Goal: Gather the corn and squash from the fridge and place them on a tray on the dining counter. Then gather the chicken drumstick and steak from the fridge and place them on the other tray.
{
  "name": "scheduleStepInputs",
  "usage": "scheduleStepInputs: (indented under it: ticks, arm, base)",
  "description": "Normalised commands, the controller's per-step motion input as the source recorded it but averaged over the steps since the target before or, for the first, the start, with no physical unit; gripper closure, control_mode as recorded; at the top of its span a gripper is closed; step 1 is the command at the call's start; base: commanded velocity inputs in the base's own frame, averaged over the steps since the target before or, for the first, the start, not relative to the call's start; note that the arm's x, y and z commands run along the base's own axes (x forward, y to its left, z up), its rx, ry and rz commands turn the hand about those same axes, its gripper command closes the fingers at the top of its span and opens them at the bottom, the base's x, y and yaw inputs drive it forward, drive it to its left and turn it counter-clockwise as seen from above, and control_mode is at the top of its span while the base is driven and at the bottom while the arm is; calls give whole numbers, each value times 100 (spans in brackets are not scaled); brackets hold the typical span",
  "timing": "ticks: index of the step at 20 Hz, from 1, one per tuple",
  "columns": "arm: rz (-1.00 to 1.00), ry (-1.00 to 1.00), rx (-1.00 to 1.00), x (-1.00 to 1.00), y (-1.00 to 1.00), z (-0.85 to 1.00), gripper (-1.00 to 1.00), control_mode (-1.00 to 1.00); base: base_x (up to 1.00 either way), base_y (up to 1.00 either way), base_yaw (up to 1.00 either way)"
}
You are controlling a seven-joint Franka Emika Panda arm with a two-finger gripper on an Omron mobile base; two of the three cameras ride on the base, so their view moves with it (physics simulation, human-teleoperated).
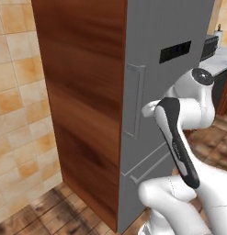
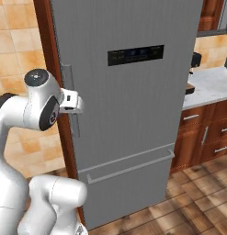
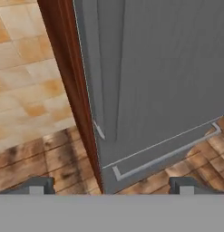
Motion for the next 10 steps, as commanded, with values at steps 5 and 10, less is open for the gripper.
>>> scheduleStepInputs:
  ticks: [5, 10]
  arm:
    - [29, -35, 10, -15, -33, -2, -100, -100]
    - [30, -26, 9, -6, -3, 0, -100, -100]
  base:
    - [0, 0, 0]
    - [0, 0, 0]
